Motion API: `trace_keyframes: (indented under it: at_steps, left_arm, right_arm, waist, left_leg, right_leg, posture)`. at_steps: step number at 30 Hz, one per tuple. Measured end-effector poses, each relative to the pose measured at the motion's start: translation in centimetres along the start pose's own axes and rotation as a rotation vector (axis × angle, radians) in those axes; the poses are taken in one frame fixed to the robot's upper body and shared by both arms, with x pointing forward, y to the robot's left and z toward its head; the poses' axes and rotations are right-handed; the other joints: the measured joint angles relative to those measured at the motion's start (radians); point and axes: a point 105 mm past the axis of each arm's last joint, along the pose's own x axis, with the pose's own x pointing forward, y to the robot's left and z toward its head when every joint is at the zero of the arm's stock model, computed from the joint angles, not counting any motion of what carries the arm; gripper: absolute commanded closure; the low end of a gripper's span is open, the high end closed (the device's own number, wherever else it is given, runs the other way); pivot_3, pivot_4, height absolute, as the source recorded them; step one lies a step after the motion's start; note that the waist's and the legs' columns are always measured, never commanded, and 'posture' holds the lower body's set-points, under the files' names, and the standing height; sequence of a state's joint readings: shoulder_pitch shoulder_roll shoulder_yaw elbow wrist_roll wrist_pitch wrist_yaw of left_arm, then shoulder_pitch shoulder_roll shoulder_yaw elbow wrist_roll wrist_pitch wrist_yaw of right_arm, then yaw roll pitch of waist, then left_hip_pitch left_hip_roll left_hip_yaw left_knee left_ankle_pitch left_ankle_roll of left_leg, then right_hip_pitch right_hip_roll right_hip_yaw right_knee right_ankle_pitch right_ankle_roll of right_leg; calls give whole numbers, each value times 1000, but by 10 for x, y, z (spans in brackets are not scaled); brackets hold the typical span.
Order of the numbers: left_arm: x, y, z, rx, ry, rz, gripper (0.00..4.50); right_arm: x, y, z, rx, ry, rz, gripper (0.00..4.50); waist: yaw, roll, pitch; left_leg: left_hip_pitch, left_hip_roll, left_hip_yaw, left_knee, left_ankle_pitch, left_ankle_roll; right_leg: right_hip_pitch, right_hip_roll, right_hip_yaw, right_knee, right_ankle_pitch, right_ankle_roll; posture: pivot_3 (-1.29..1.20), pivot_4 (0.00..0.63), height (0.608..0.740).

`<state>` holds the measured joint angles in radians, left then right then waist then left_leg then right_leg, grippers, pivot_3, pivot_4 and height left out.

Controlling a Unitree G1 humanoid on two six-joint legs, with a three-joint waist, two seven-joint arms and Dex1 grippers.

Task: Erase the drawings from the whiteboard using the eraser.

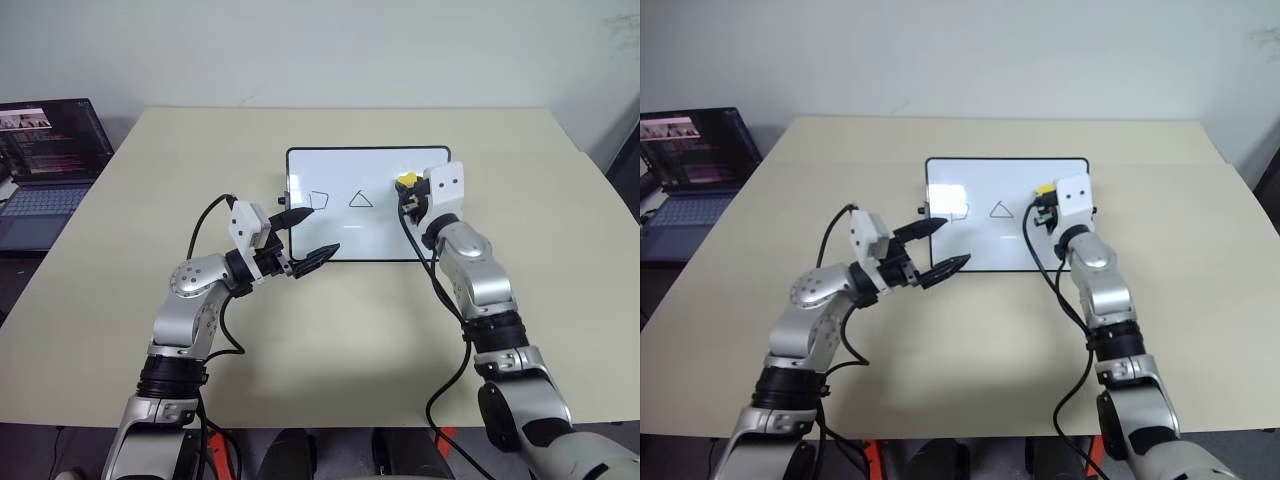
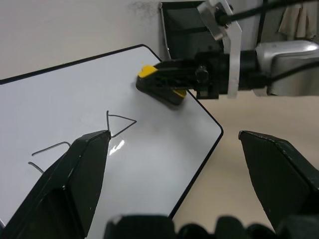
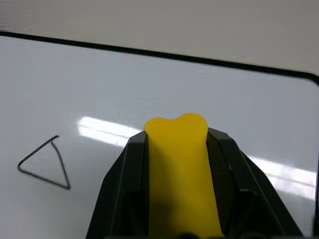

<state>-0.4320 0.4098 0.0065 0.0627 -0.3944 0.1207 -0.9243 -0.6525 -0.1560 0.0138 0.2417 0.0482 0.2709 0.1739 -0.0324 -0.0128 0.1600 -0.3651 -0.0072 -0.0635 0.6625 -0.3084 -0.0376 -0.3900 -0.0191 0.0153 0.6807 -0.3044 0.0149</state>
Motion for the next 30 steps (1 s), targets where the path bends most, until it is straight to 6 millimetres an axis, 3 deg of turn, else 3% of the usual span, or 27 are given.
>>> trace_keyframes:
  at_steps: [11,22,26,30]
  left_arm:
    - [3,1,5,10,-12,-9,0]
    - [4,1,5,10,-12,-14,0]
    - [6,2,7,14,-16,-19,0]
    - [7,2,6,6,-16,-25,0]
  right_arm:
    - [-24,1,-16,3,80,-11,3232]
    - [-51,-22,-33,-22,160,-60,3232]
    - [-46,-25,-22,-13,130,-70,3232]
    - [-31,-22,12,-24,37,-62,3232]
  waist:
    - [1,0,0]
    - [1,0,0]
    - [-2,0,0]
    - [-1,0,0]
  left_leg:
    - [0,0,0,0,0,0]
    - [0,0,0,0,0,0]
    - [0,0,0,0,0,0]
    - [0,0,0,0,0,0]
  right_leg:
    - [0,0,0,0,0,0]
    - [0,0,0,0,0,0]
    - [0,0,0,0,0,0]
    - [0,0,0,0,0,0]
  posture:
    - [0,150,740]
    - [0,150,740]
    - [0,150,740]
    - [0,150,740]
